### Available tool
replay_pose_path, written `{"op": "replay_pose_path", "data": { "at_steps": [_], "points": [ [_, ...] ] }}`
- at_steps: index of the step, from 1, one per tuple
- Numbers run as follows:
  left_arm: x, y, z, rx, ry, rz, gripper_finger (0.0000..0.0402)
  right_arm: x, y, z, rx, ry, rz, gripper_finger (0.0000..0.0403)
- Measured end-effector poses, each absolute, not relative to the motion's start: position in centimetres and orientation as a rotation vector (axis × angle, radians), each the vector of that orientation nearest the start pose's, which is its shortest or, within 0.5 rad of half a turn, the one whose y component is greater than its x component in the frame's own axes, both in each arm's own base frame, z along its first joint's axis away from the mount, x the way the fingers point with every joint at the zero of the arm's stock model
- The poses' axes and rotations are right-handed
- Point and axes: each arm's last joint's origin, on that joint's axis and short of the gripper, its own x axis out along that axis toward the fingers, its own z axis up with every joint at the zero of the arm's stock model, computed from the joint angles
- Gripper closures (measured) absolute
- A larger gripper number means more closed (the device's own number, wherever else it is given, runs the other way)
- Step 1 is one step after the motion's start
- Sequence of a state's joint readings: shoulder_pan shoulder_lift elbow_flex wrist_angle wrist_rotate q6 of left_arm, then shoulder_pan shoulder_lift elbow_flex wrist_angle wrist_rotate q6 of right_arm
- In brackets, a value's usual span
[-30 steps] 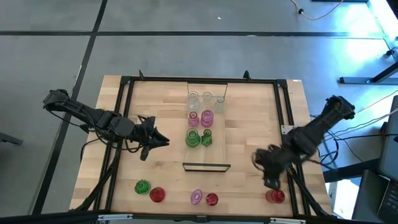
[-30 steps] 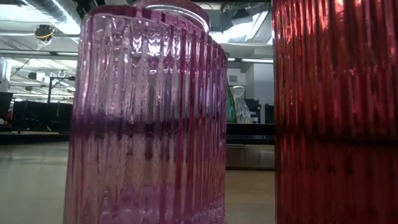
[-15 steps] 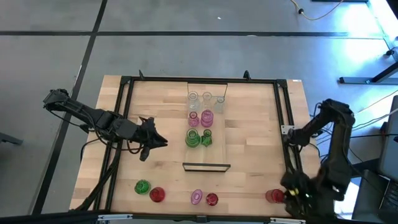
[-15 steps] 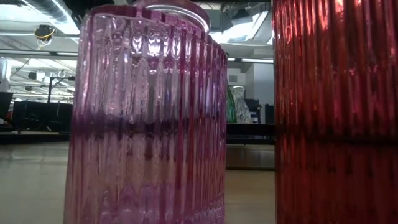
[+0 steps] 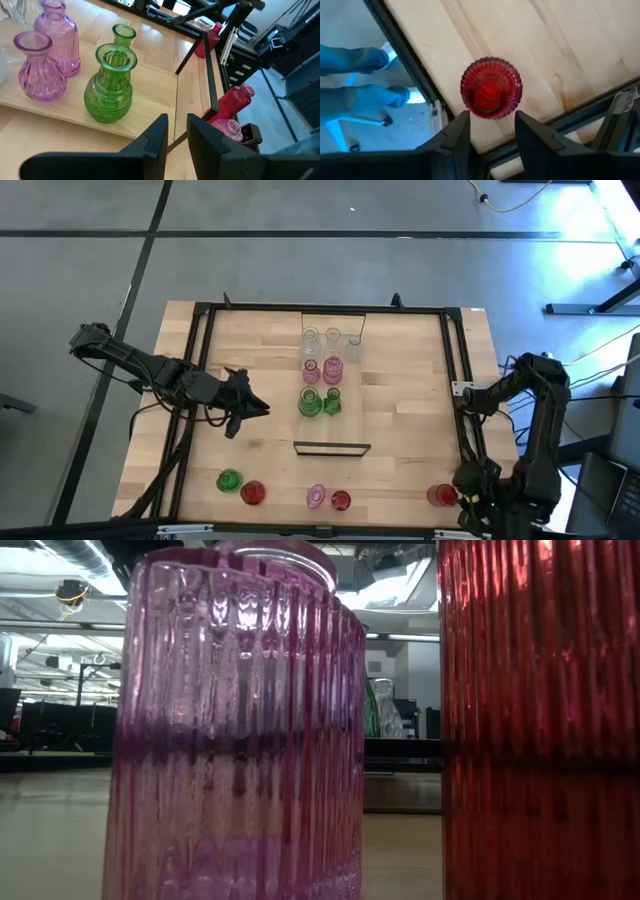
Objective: Sort vases onto shelf
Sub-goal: Put the right red vase on the shelf
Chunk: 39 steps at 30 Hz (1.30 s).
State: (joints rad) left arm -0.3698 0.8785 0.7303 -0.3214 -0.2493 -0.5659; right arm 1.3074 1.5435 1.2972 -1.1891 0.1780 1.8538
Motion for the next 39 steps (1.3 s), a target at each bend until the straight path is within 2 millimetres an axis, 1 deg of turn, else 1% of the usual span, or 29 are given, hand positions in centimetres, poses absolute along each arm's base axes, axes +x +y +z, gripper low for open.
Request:
{"op": "replay_pose_path", "data": {
  "at_steps": [5,8,11,14,18,21,24,26,28,29,31,35,39],
  "points": [
    [17.8,-6.1,28.7,-0.42,0.465,0.014,0.0338,8.0,26.4,27.1,0.516,1.316,-0.343,0.0267],
    [17.8,-6.1,28.6,-0.419,0.464,0.016,0.0337,8.4,26.1,27.0,0.51,1.328,-0.373,0.0267],
    [17.8,-6.1,28.6,-0.417,0.461,0.025,0.0337,8.3,25.9,27.0,0.495,1.331,-0.388,0.0267],
    [17.8,-6.1,28.7,-0.415,0.456,0.036,0.0337,8.5,25.9,26.2,0.512,1.348,-0.394,0.0267],
    [17.8,-6.1,28.7,-0.416,0.453,0.036,0.0337,8.7,26.5,24.9,0.596,1.383,-0.323,0.0267],
    [17.9,-6.1,28.8,-0.42,0.443,0.033,0.0337,8.8,26.6,24.5,0.62,1.381,-0.324,0.0269],
    [17.9,-6.1,28.9,-0.425,0.433,0.03,0.0337,9.0,26.3,24.5,0.606,1.401,-0.329,0.0291],
    [17.9,-6.1,28.9,-0.424,0.434,0.03,0.0337,9.0,26.2,24.6,0.579,1.42,-0.309,0.0326],
    [17.9,-6.1,28.9,-0.424,0.434,0.03,0.0337,9.4,26.0,24.7,0.567,1.435,-0.298,0.0372],
    [17.9,-6.1,28.9,-0.424,0.433,0.031,0.0337,9.5,25.9,24.7,0.556,1.442,-0.285,0.0385],
    [17.9,-6.1,28.9,-0.424,0.433,0.032,0.0337,9.8,25.8,24.7,0.548,1.453,-0.275,0.0387],
    [17.9,-6.1,28.9,-0.424,0.433,0.032,0.0337,11.1,25.1,25.0,0.537,1.471,-0.237,0.0395],
    [17.9,-6.1,28.9,-0.424,0.433,0.032,0.0337,12.9,23.5,25.7,0.53,1.448,-0.225,0.0398]
  ]
}}
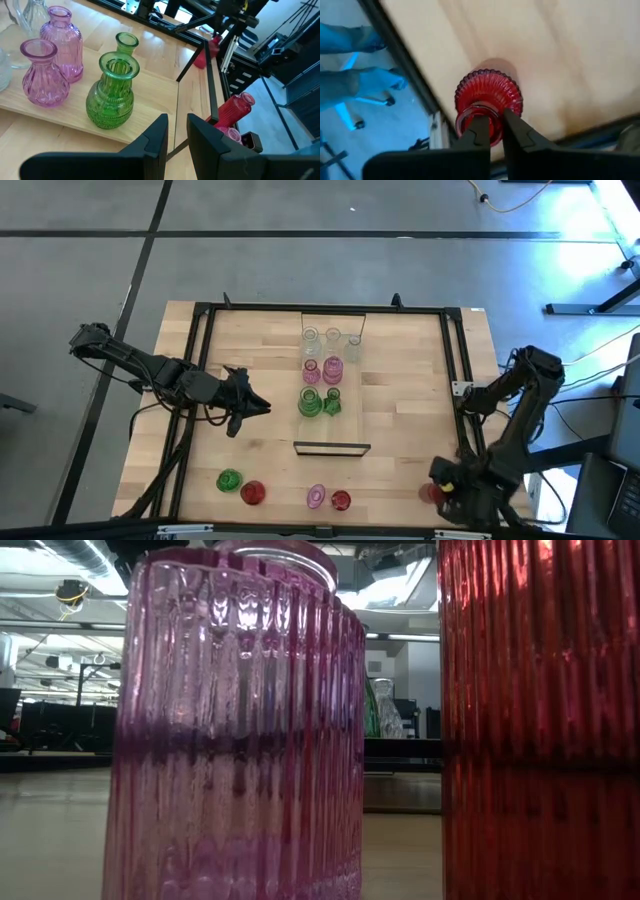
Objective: Sort vases onto shelf
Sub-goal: Put the right red vase on the shelf
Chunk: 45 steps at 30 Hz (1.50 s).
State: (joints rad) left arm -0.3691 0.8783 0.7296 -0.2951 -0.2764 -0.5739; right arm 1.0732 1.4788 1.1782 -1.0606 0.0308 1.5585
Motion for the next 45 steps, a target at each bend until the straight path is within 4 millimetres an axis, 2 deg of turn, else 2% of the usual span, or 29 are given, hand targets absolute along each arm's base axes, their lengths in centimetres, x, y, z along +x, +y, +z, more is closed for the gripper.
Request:
{"op": "replay_pose_path", "data": {
  "at_steps": [6,11,16,20,24,28,35,45],
  "points": [
    [17.9,-6.1,29.0,-0.428,0.424,0.029,0.0337,15.8,19.7,28.7,0.453,1.411,-0.198,0.04],
    [18.0,-6.1,29.1,-0.434,0.408,0.024,0.0337,18.2,15.5,32.2,0.399,1.393,-0.207,0.0401],
    [18.0,-6.1,29.1,-0.435,0.407,0.024,0.0337,21.0,11.3,34.8,0.391,1.312,-0.18,0.0402],
    [18.0,-6.1,29.1,-0.435,0.407,0.024,0.0337,23.3,8.2,36.2,0.372,1.238,-0.173,0.0402],
    [18.0,-6.1,29.1,-0.435,0.408,0.024,0.0337,25.6,6.0,37.0,0.342,1.218,-0.159,0.0402],
    [18.0,-6.1,29.1,-0.435,0.408,0.024,0.0337,28.3,5.2,37.2,0.34,1.237,-0.079,0.0402],
    [18.0,-6.1,29.1,-0.435,0.408,0.024,0.0337,32.7,6.2,36.5,0.317,1.322,0.103,0.0403],
    [18.0,-6.1,29.1,-0.433,0.412,0.025,0.0337,37.3,7.0,35.0,0.264,1.345,0.148,0.0403]
  ]
}}
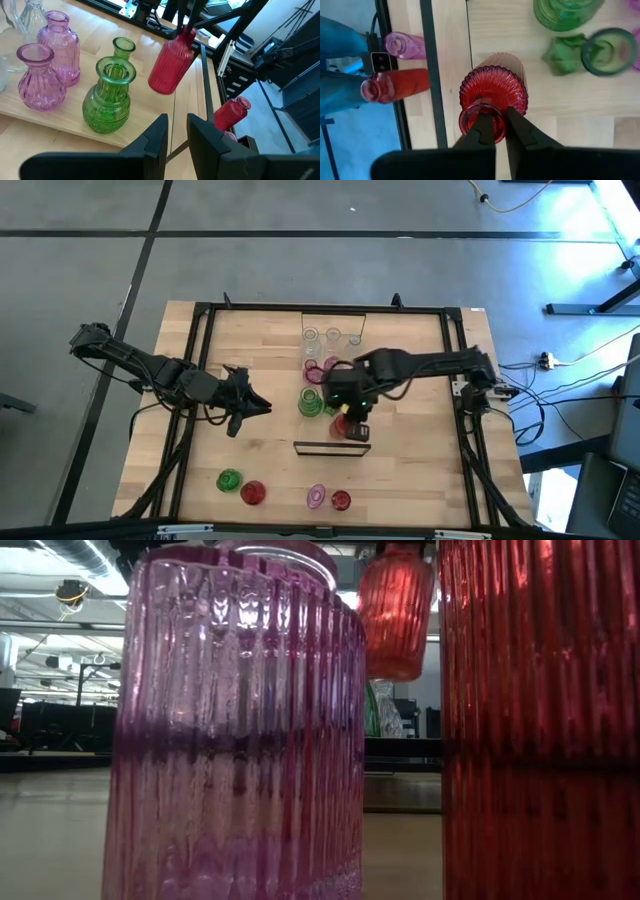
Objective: Sort vases onto shelf
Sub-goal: Put the right red vase on the shelf
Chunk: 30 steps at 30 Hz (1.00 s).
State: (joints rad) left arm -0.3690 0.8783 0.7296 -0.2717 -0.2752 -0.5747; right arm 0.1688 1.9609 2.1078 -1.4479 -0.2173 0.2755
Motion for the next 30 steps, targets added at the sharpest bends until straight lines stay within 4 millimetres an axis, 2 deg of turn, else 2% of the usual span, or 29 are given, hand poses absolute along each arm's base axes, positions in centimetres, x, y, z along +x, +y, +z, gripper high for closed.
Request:
{"op": "replay_pose_path", "data": {
  "at_steps": [7,12,30],
  "points": [
    [18.0,-6.1,29.0,-0.432,0.419,0.023,0.0337,39.4,7.3,32.1,0.251,1.413,0.133,0.0403],
    [17.9,-6.1,29.1,-0.436,0.42,0.009,0.0337,40.2,7.3,30.9,0.248,1.428,0.129,0.0403],
    [17.9,-6.2,29.1,-0.441,0.431,-0.021,0.0337,41.1,6.5,30.9,0.242,1.357,0.169,0.04]
  ]
}}
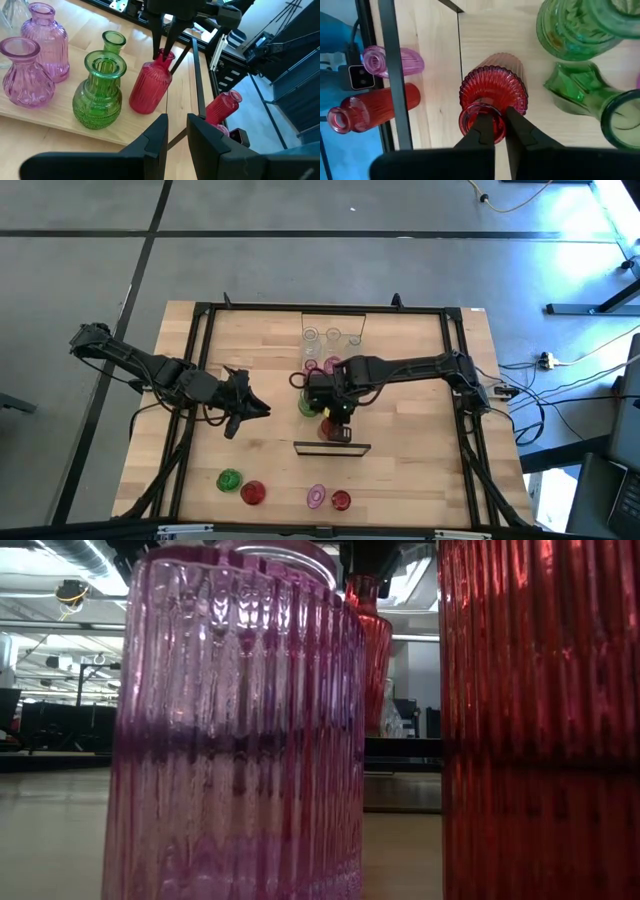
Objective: Sort vases onto shelf
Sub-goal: Put the right red vase on the shelf
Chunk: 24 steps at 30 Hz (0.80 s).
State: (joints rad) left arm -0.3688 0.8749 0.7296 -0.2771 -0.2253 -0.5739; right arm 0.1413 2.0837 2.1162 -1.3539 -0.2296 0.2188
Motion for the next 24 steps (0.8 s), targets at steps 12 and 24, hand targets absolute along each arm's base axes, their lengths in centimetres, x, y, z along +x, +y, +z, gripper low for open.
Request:
{"op": "replay_pose_path", "data": {
  "at_steps": [12,24],
  "points": [
    [17.88,-6.25,29.05,-0.443,0.437,-0.031,0.0337,41.78,6.7,29.8,0.254,1.372,0.155,0.0356],
    [17.86,-6.25,29.01,-0.441,0.441,-0.03,0.0337,41.78,6.57,29.87,0.281,1.368,0.108,0.0326]
  ]
}}
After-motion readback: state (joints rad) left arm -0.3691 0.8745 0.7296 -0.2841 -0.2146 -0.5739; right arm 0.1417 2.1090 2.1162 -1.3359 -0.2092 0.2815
